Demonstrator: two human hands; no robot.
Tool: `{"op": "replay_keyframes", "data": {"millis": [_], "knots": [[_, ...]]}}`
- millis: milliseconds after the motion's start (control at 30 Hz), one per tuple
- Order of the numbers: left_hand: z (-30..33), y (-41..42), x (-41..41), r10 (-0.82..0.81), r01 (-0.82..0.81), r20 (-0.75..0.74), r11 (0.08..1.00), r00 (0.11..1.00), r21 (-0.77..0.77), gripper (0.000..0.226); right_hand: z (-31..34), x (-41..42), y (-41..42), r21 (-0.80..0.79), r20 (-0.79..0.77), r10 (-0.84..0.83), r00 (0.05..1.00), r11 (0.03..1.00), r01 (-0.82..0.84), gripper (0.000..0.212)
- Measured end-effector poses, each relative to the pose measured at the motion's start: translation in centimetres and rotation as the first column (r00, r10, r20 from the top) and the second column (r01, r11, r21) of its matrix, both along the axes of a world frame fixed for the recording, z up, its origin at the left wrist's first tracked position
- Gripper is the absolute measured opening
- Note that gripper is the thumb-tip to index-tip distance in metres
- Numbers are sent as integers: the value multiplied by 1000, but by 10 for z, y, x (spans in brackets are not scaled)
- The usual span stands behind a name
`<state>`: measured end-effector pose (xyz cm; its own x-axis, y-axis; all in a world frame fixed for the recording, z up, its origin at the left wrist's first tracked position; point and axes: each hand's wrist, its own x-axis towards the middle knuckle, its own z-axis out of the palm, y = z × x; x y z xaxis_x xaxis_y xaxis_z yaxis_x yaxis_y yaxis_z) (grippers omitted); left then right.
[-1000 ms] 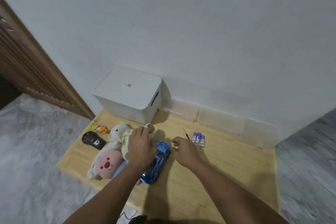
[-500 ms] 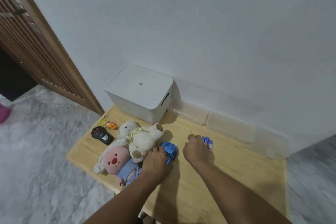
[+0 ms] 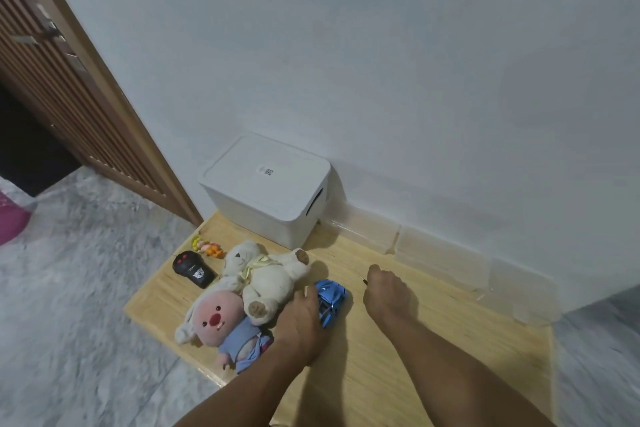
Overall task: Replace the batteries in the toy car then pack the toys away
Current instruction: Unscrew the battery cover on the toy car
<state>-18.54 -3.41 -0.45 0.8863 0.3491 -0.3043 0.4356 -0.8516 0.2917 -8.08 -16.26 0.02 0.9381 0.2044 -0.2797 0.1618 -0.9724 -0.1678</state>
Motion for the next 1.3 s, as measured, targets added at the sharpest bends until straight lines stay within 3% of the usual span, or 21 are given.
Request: {"op": "replay_keyframes", "data": {"millis": [100,167,200,267,333,400,433,667,867,967,1300], "knots": [[10,3,8,124,-89,141,969,982,-230,60,-2,7,2,186,-19,-133,991,973,135,21],[22,5,15,275,-183,119,848,954,-497,58,4,11,1,341,-33,-257,966,906,252,16],[29,6,19,356,-238,50,716,933,-657,54,10,14,0,423,-54,-310,949,854,302,13],[41,6,27,449,-324,-157,324,880,-889,44,26,20,-4,581,-109,-367,924,731,358,12],[48,8,34,444,-372,-351,-42,824,-927,42,42,26,-8,701,-150,-373,916,613,365,16],[53,9,41,432,-335,-409,-239,804,-911,49,57,30,-13,783,-209,-366,907,493,379,18],[54,10,46,435,-311,-403,-270,805,-911,49,64,31,-16,811,-227,-364,903,443,383,19],[67,3,63,426,-205,-305,-266,852,-942,29,106,26,-30,938,-178,-333,926,227,262,28],[76,-10,77,470,-122,-110,-5,876,-993,37,126,17,-30,977,-152,-388,909,82,198,20],[85,-13,77,488,-82,-44,57,871,-995,43,131,15,-28,989,-90,-413,906,70,130,20],[95,-14,76,459,-2,64,142,886,-990,46,130,14,-17,990,31,-387,922,138,24,21]]}}
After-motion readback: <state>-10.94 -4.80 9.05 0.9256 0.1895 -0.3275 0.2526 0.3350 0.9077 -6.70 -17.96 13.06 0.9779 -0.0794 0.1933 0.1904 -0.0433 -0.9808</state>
